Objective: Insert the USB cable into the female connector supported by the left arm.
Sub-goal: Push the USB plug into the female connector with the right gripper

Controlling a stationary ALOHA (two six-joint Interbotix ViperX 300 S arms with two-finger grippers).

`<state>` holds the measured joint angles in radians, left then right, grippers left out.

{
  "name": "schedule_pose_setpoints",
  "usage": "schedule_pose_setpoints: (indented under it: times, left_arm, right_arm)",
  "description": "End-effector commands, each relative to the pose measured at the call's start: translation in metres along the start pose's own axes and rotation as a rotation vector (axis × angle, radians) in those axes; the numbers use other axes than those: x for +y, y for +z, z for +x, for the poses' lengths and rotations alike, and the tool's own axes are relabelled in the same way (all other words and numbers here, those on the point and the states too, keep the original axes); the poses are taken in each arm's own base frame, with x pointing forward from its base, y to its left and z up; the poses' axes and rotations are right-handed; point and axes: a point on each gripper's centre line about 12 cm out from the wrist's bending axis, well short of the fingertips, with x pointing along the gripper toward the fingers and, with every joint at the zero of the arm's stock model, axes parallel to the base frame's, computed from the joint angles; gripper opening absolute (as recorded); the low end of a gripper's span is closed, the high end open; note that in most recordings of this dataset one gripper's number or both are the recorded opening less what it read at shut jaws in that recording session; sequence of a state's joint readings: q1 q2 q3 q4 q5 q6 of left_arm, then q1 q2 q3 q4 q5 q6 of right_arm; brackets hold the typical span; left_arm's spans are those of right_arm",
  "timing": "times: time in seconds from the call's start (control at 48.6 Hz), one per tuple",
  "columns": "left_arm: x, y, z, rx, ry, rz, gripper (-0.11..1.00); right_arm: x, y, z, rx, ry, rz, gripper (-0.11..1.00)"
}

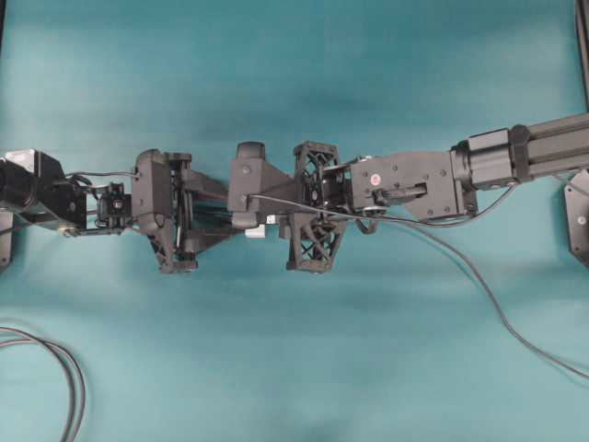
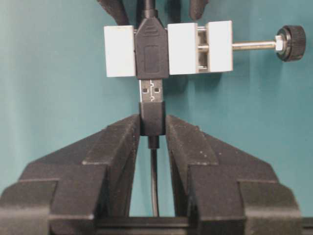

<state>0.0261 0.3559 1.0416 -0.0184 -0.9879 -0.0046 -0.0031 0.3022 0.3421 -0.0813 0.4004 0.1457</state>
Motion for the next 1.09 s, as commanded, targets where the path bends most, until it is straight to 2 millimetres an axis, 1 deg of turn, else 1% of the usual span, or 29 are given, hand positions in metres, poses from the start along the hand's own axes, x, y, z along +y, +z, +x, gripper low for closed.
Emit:
schedule_pose_setpoints:
  times: [0.0, 0.144, 0.474, 0.741, 0.906, 1.071]
  left_arm:
    - [-0.001, 0.008, 0.001, -0.028, -0.003, 0.005, 0.66]
    - [-0.001, 0.008, 0.001, -0.028, -0.003, 0.005, 0.66]
    - [-0.005, 0.008, 0.001, -0.029, -0.014, 0.010, 0.65]
    - [-0.005, 0.008, 0.002, -0.029, -0.016, 0.014, 0.65]
    - [-0.006, 0.008, 0.002, -0.031, -0.018, 0.015, 0.65]
    - [-0.009, 0.010, 0.003, -0.035, -0.027, 0.019, 0.65]
  right_arm:
    - [0.000, 0.016, -0.009, -0.054, 0.003, -0.002, 0.22]
    - [0.000, 0.019, -0.008, -0.057, 0.002, 0.000, 0.22]
    - [-0.009, 0.027, -0.007, -0.059, -0.009, 0.016, 0.22]
    - [-0.008, 0.030, -0.004, -0.059, -0.010, 0.016, 0.22]
    - [-0.006, 0.039, 0.000, -0.074, -0.007, -0.001, 0.22]
    - [-0.001, 0.052, 0.000, -0.100, -0.004, -0.074, 0.22]
